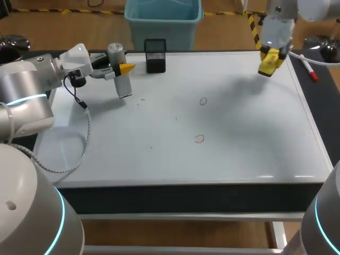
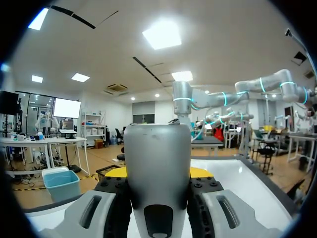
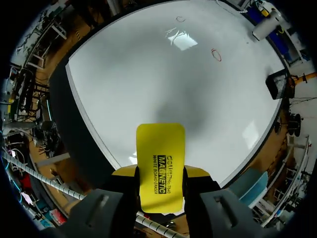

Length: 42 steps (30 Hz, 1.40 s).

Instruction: Pick up the inspection probe, press it on each red-marked spot on the whiteboard one by one, put down the probe, pick up the eraser, and wipe off all the red marks.

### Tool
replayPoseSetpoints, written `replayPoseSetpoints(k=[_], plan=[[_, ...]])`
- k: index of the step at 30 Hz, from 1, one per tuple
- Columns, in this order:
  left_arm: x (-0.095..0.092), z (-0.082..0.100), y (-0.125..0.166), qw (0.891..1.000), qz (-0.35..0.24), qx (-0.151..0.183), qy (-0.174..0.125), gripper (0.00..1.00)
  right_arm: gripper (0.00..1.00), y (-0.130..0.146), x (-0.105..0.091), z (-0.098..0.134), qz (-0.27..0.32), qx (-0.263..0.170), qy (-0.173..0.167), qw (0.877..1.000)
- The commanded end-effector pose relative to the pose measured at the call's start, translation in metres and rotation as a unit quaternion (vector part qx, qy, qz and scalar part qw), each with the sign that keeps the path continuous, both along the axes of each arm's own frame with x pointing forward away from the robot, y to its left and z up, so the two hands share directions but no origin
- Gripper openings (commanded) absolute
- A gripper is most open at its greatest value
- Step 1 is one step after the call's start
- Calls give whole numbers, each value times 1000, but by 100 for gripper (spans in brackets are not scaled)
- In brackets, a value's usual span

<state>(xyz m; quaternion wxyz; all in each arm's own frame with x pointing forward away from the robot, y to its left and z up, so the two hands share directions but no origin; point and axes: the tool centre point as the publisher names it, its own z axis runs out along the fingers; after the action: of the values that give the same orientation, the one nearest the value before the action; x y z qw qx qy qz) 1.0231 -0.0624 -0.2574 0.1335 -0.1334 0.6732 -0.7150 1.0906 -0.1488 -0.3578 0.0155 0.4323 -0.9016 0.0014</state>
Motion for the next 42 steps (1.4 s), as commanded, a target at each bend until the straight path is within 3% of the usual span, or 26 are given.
replayPoseSetpoints(k=[1, 8, 19, 39, 42], plan=[[-1, 1, 0, 1000, 2, 1, 0, 0, 0, -23, 0, -2, -14, 8, -1, 1000], [-1, 1, 0, 1000, 2, 1, 0, 0, 0, -35, -8, -1, -30, 18, -2, 999], [-1, 1, 0, 1000, 2, 1, 0, 0, 0, -24, -23, -1, -24, 31, 9, 999], [-1, 1, 0, 1000, 2, 1, 0, 0, 0, -20, -25, 0, -23, 30, 9, 999], [0, 10, -18, 1000, -14, 1, -7, 0, 0, -20, -25, 0, -23, 30, 9, 999]])
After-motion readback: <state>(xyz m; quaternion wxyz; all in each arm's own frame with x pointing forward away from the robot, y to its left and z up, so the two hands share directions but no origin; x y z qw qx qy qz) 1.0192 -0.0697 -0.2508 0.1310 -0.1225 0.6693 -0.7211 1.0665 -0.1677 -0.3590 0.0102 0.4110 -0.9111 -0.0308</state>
